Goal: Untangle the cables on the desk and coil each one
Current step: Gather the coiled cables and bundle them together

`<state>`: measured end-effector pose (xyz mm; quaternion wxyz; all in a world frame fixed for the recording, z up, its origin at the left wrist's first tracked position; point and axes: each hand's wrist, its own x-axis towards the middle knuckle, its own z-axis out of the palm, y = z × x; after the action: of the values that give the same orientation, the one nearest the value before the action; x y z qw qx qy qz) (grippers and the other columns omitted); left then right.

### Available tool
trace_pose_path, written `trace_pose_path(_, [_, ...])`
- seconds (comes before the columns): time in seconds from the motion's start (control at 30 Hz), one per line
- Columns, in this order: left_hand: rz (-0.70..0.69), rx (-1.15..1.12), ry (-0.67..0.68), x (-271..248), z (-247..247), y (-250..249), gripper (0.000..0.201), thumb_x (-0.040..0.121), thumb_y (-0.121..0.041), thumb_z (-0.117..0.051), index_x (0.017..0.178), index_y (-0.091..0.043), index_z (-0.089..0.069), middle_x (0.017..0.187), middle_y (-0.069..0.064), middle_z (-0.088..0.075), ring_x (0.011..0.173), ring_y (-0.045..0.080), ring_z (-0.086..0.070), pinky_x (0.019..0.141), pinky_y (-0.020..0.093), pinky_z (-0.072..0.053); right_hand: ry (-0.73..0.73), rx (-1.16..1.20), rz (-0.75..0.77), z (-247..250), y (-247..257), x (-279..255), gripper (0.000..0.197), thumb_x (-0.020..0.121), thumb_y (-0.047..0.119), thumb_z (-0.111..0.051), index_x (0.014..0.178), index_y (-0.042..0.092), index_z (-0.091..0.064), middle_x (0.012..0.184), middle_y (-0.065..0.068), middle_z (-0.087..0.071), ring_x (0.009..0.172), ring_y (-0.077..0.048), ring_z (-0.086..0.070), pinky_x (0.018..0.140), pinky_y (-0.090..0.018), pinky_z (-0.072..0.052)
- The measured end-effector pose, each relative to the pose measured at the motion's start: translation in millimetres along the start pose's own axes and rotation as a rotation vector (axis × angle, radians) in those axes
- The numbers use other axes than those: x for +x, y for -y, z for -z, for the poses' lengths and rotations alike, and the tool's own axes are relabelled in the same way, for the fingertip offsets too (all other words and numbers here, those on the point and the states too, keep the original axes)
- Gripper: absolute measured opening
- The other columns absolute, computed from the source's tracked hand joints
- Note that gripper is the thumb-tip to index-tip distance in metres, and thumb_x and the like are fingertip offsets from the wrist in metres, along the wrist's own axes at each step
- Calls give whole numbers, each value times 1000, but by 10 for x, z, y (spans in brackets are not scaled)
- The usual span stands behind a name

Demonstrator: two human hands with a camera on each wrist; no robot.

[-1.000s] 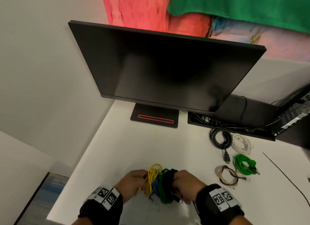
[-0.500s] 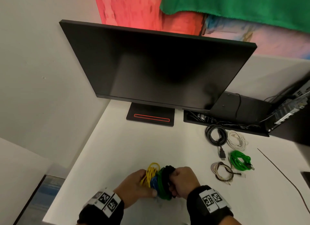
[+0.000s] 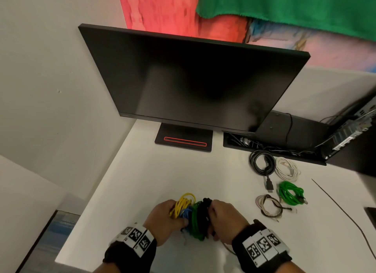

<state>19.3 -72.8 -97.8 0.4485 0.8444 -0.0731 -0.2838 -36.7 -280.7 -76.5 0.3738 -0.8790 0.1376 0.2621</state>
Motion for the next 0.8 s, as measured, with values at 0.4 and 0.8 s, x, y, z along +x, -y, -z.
trace_pose_path(0.4, [60,-390,144,-130,-84,-29,41,54,-7,-68,94,0,-73,87,16,-69,82,22,-60,80,39,-48,183,349,-62,64,-63,57,24,95,11,-47,76,8,-61,57,-8,-68,41,-17,-60,40,-19,-40])
trace_pose_path(0.8, [233,-412,117,-183,-30,37,19,71,13,-50,81,26,-58,77,23,-52,63,21,-47,57,26,-40,391,680,-231,-29,-228,103,17,85,3,-42,89,-1,-58,67,-22,-67,39,-23,-49,36,-23,-30])
